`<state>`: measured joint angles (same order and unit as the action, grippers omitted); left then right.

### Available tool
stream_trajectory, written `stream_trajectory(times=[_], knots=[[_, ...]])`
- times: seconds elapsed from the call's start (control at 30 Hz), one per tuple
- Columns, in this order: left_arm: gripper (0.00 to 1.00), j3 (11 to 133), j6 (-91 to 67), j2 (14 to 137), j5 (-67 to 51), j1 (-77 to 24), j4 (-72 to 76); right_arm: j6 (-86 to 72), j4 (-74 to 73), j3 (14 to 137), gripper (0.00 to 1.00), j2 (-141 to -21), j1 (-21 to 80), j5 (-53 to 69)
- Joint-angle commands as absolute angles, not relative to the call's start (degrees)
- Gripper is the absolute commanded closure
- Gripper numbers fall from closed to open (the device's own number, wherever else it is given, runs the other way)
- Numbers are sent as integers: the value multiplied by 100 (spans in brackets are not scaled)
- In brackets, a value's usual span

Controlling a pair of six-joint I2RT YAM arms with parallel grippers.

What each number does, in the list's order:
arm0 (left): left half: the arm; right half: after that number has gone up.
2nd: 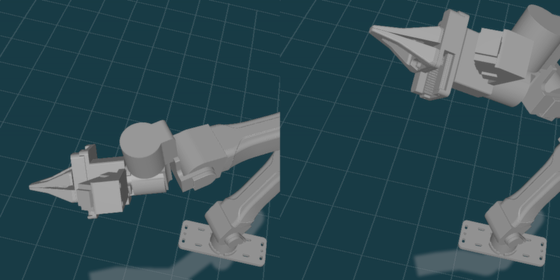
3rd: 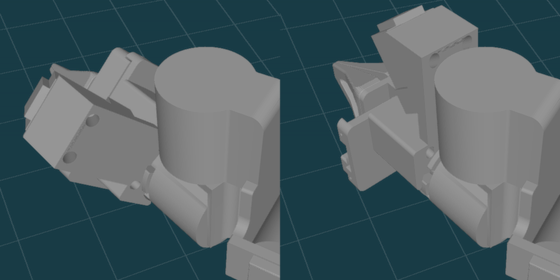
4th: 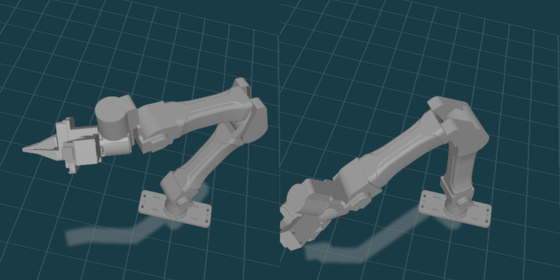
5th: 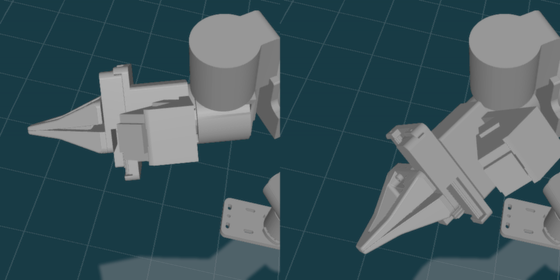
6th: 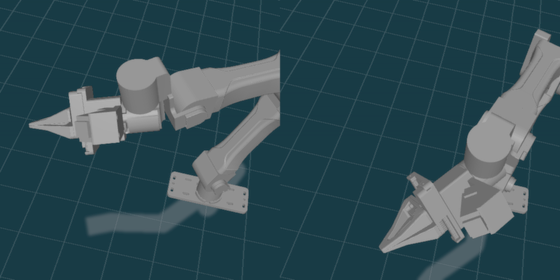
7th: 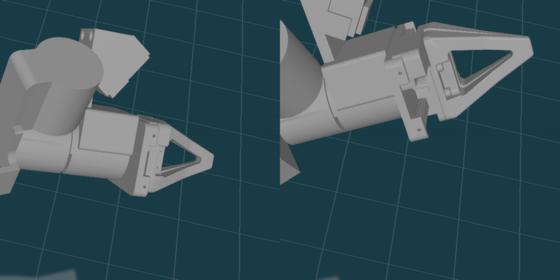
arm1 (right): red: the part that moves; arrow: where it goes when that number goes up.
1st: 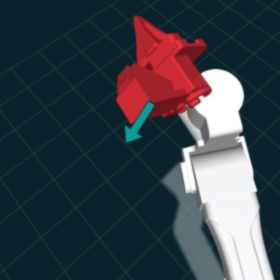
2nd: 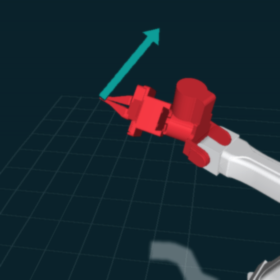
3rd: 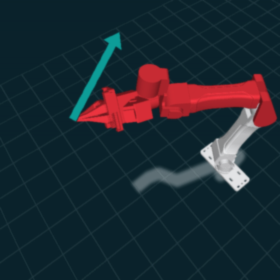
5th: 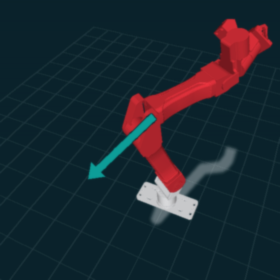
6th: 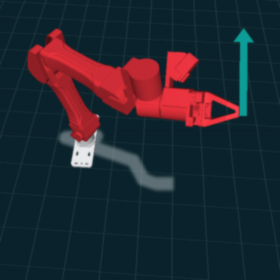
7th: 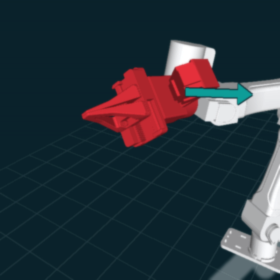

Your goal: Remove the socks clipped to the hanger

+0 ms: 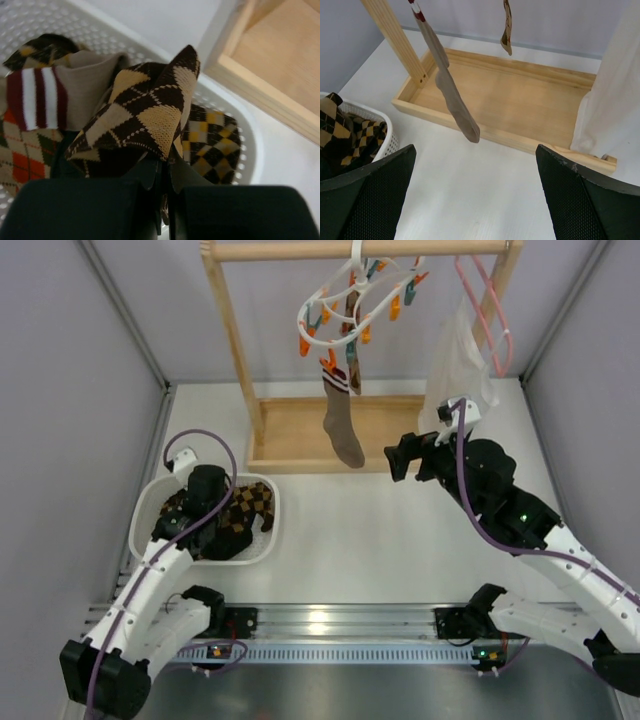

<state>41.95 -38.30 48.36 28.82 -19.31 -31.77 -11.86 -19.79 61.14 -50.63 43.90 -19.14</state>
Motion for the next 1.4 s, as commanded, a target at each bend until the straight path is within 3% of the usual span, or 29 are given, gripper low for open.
stream_trajectory(times=[0.0, 0.1, 0.17, 0.43, 0.47, 0.57, 0.6, 0.73, 0.97, 1.17, 1.27, 1.37], knots=[[100, 3790, -4332, 4571, 2995, -1469, -3147, -1266, -1705, 6065, 1, -5001, 4342, -1767], [100, 3534, -4605, 4456, 3260, -1266, -3146, -1266, -1670, 5960, 1, -4984, 4342, -1767], [88, 3288, -4876, 4412, 3445, -1213, -3129, -1292, -1635, 5907, 1, -4966, 4342, -1758], [71, 3050, -4852, 4650, 3182, -1213, -2909, -1327, -1635, 5845, 0, -4983, 4342, -1688], [66, 3076, -4817, 4554, 3129, -1213, -2909, -1336, -1635, 5827, 1, -4975, 4333, -1679], [38, 3207, -4615, 4097, 3007, -1213, -2944, -1336, -1635, 5818, 1, -4966, 4333, -1679], [24, 3269, -4553, 3843, 2936, -1213, -2953, -1353, -1643, 5818, 0, -4966, 4333, -1670], [2, 3638, -4369, 3394, 2725, -1213, -3225, -1354, -1670, 5827, 0, -4939, 4333, -1670], [2, 4289, -4157, 2577, 2927, -1213, -3753, -1283, -1723, 5862, 1, -4808, 4333, -1731], [2, 4351, -3833, 2952, 1040, -1213, -2911, -1318, -1617, 5626, 1, -4606, 4333, -1696], [2, 3983, -3735, 3444, -348, -1222, -1682, -1406, -1582, 5406, 0, -4439, 4333, -1644], [2, 3806, -3867, 3945, -827, -1344, -626, -1468, -1521, 5161, 0, -4220, 4333, -1635]])
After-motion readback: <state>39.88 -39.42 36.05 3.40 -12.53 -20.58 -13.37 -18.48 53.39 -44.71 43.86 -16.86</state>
